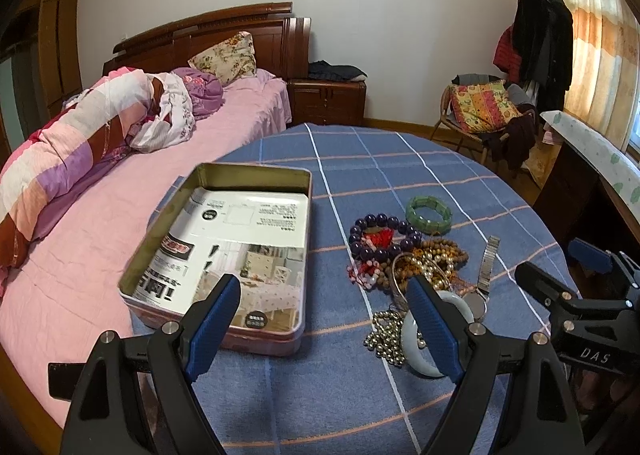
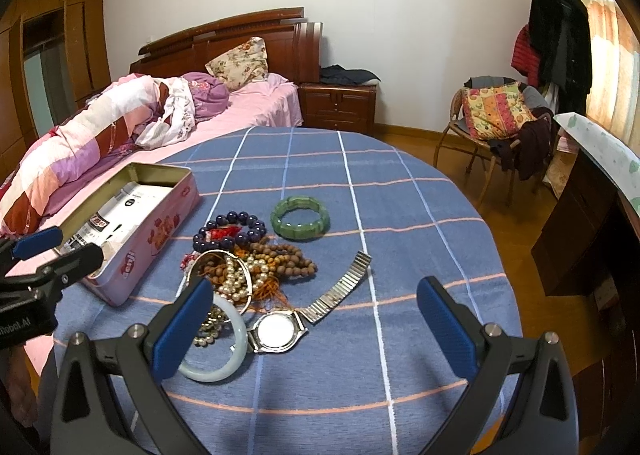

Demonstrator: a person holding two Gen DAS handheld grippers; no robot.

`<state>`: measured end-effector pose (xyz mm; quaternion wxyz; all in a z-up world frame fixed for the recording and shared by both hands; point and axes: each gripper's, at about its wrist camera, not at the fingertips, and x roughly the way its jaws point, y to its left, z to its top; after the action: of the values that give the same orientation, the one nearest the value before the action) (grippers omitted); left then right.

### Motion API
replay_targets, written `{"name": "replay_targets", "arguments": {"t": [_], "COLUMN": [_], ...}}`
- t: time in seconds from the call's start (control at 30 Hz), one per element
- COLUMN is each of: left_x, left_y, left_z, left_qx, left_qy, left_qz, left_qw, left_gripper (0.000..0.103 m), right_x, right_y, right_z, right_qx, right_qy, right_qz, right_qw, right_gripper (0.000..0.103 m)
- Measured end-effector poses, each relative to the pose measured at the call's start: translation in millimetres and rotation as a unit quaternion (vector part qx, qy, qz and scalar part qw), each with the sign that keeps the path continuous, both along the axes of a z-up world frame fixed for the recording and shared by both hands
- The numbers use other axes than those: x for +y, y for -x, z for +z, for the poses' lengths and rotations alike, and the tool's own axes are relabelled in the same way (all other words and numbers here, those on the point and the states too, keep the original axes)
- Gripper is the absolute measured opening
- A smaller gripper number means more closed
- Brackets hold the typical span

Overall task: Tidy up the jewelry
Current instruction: 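Grasp the pale jade bangle with the left gripper and lift it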

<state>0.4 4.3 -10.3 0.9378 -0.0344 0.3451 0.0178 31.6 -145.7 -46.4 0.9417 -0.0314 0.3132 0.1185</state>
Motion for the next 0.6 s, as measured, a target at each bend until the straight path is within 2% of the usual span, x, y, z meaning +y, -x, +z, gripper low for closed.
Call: {"name": "replay_targets", "arguments": {"t": [0.4,0.47,0.57,0.6], "left_x": [-45.1,-48.4,-51.2,-52.1], "left_y": [-15.9,-19.5,-24.5,-25.0], "left_z": [-34.2,-39.4,-48.8,-50.8], "left_qx": [0.042,0.05,0.072,0.076], "left_qy": [-0.026,-0.022,-0.013,-0.012], "left_qz": [-0.073,-0.083,-0.095,-0.098], "left_qw": [0.9961,0.9951,0.9928,0.9923], "left_gripper": [0.085,0.066,0.049,0.047], "right_x": [-29.6,-33.0,-35.4,-35.8], "right_y": [-11.9,-13.5,-15.4,-16.0], "right_z": [-7.5,-9.8,-12.5,-13.4], "right_qx": [0.025,0.027,0.026,0.027], "right_qy": [-0.006,-0.009,-0.006,-0.007], "right_qz": [-0.024,-0.026,-0.028,-0.028], "right_qw": [0.999,0.999,0.999,0.999], "right_gripper": [0.103,0.103,0.103,0.103]}}
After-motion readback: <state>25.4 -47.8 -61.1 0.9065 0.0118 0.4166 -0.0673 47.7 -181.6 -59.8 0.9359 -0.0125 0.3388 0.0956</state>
